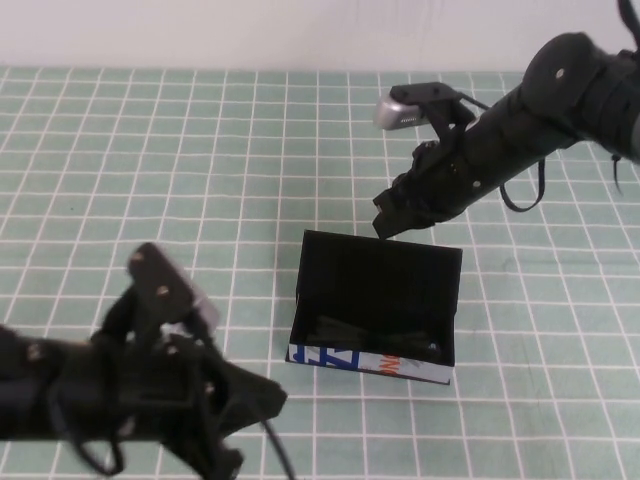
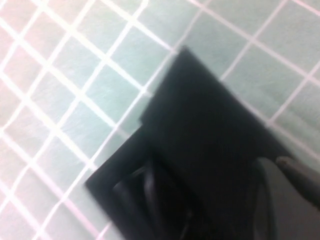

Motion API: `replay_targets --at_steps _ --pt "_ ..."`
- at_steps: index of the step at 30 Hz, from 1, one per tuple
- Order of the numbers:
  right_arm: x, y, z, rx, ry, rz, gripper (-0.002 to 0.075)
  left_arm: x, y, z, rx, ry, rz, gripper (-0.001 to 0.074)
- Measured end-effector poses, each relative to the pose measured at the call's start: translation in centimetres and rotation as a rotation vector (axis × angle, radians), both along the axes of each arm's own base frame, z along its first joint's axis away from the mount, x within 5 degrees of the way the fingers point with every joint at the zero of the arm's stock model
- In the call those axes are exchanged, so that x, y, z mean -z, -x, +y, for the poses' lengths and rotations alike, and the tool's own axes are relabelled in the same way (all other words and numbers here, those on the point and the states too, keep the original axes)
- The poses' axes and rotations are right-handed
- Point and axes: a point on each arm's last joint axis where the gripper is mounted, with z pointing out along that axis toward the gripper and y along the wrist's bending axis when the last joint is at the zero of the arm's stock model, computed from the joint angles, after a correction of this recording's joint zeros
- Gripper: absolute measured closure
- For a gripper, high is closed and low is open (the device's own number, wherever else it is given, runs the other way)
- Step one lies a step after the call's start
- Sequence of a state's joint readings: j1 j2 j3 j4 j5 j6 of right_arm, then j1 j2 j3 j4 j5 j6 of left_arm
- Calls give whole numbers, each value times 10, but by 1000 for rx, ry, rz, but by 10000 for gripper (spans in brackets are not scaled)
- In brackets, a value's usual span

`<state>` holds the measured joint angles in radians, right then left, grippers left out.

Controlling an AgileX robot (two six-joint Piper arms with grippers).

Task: Return glasses to glasses case

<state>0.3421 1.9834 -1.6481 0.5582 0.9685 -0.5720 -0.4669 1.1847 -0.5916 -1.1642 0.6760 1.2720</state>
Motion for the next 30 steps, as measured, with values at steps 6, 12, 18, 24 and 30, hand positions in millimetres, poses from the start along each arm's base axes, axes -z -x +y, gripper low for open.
replay_targets --at_steps 6,12,18,24,30 --pt "11 -14 -1 61 -2 -52 737 40 -32 -16 -60 31 64 737" --pt "18 -24 -7 99 26 -99 737 75 -51 -25 -106 30 126 737" --pt "39 -25 -10 72 61 -18 737 87 -66 -32 -109 18 147 737" --pt "44 -24 -9 61 58 16 737 92 -86 -40 -129 4 132 737" --pt "42 -20 -5 8 14 41 739 106 -91 -42 -133 -17 168 737"
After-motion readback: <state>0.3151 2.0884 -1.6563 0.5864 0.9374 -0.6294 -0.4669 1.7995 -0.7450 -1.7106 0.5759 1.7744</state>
